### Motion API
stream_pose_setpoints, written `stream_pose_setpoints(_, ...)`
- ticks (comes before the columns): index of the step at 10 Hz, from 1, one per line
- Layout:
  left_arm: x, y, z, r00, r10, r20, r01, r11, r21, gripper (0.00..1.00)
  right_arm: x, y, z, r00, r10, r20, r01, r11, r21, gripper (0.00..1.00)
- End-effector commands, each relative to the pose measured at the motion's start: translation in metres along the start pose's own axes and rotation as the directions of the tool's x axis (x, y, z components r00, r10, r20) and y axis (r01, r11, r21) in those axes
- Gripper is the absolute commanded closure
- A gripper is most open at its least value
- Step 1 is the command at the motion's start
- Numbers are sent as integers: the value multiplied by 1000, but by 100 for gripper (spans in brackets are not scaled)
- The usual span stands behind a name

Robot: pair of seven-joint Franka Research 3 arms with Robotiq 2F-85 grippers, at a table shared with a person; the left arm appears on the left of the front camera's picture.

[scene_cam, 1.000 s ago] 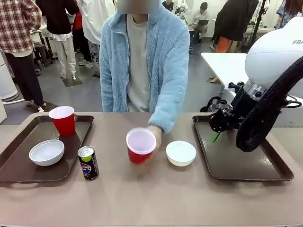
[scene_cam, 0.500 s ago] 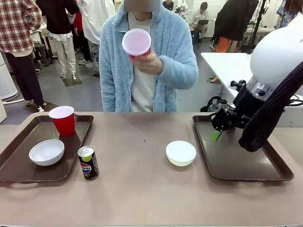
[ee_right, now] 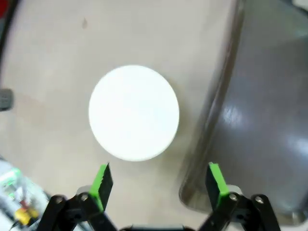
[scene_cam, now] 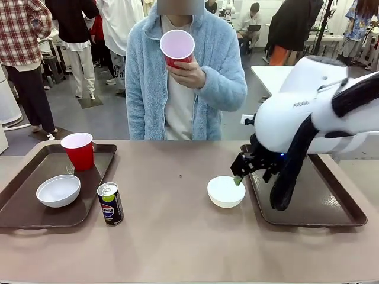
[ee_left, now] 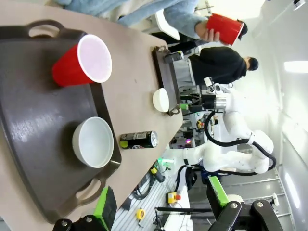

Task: Prepare tableware on both trays.
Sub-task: Pick up a Picnic Bowl from the table and place it on a Handle tray.

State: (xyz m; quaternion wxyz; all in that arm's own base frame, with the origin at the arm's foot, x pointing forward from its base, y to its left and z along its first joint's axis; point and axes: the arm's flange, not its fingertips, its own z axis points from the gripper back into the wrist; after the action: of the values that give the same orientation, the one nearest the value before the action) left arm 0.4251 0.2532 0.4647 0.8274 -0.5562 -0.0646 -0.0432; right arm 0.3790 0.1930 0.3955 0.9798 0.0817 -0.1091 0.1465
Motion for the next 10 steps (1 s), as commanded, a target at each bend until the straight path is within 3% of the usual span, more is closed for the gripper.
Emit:
stream_pose_setpoints(1, 2, -1, 3, 1000, -4, 6, 4, 1000, -4, 0, 15, -8, -17, 998, 40, 43, -39, 999, -19, 0)
stream_pose_setpoints(5, 2, -1, 3, 1000, -4, 6, 4, 1000, -4, 0, -8, -17, 12, 996, 88, 29, -89, 995, 53, 0)
stream_pose_setpoints(6, 2, -1, 3, 1000, -4, 6, 4, 1000, -4, 0, -29, -21, 29, 997, 82, -5, -81, 994, 77, 0)
stream_pose_setpoints(7, 2, -1, 3, 1000, -4, 6, 4, 1000, -4, 0, -73, -22, 69, 984, 35, -175, -18, 995, 99, 0)
stream_pose_setpoints(8, 2, -1, 3, 1000, -4, 6, 4, 1000, -4, 0, -115, -23, 111, 975, 63, -211, -41, 993, 110, 0)
stream_pose_setpoints(10, 2, -1, 3, 1000, -4, 6, 4, 1000, -4, 0, -143, -18, 131, 966, 53, -253, -38, 997, 65, 0)
